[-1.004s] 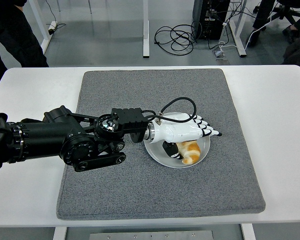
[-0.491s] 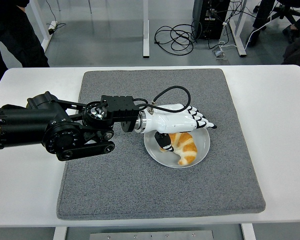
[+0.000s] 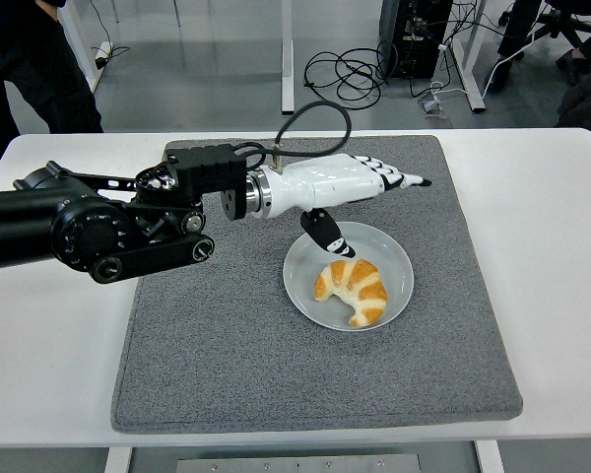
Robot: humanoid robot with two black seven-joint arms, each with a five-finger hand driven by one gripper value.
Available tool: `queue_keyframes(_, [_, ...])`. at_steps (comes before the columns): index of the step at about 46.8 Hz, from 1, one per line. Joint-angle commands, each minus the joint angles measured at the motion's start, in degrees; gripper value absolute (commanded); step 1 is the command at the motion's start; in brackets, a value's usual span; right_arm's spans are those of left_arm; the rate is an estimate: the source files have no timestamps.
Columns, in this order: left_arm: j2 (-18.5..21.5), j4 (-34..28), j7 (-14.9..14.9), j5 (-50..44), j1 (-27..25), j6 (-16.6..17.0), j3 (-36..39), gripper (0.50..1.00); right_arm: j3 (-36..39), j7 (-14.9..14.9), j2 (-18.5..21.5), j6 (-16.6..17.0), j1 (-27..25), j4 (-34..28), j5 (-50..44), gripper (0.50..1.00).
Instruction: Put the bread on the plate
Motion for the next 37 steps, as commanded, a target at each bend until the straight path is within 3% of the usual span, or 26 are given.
queue_keyframes(1, [0.94, 1.28, 0.25, -6.88, -0.37, -1.95, -2.38, 0.974, 0.00, 0.00, 0.00, 0.00, 0.00, 0.00, 0.00, 1.000])
queue_keyframes(15, [5.16, 6.47, 1.57, -26.92, 1.38, -5.02, -12.93, 0.974, 0.00, 0.00, 0.00, 0.00, 0.00, 0.00, 0.00, 1.000])
queue_keyframes(26, [6.39, 15.87, 1.66, -47.49, 4.72, -6.87, -24.97, 0.974, 0.00, 0.00, 0.00, 0.00, 0.00, 0.00, 0.00, 1.000])
queue_keyframes(33, [7.01, 24.04, 1.92, -56.20, 10.34, -13.02, -35.07, 0.974, 0.00, 0.00, 0.00, 0.00, 0.00, 0.00, 0.00, 1.000])
queue_keyframes(37, [6.66, 28.70, 2.80, -58.49, 13.59, -14.87, -41.57, 0.974, 0.00, 0.00, 0.00, 0.00, 0.00, 0.00, 0.00, 1.000])
